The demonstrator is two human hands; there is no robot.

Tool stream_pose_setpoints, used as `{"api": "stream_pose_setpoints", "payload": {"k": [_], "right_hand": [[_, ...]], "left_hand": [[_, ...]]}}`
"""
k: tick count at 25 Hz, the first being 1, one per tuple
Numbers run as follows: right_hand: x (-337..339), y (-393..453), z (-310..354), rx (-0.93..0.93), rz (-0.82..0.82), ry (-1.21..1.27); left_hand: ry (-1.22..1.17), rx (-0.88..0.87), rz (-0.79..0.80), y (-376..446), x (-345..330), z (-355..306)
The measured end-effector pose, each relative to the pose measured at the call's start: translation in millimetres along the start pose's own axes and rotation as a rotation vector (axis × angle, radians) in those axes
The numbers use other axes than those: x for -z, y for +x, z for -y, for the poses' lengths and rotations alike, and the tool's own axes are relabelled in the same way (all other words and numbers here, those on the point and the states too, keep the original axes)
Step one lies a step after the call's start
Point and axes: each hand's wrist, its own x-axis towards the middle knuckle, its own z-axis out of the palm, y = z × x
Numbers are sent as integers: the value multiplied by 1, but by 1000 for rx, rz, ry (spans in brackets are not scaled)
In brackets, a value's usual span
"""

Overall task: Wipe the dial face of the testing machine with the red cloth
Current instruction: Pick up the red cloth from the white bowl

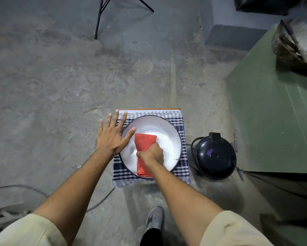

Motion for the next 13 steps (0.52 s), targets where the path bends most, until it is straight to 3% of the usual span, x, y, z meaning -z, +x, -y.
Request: {"api": "stream_pose_setpoints", "payload": {"k": [4,9,13], "right_hand": [[6,1,-5,27,50,306],[35,2,-13,-131,559,1324],[71,-4,-18,104,693,1759]], "left_hand": [[-13,18,-34,0,10,-3],[-39,87,-82,3,32,-10],[-19,82,-101,6,56,-24]]}}
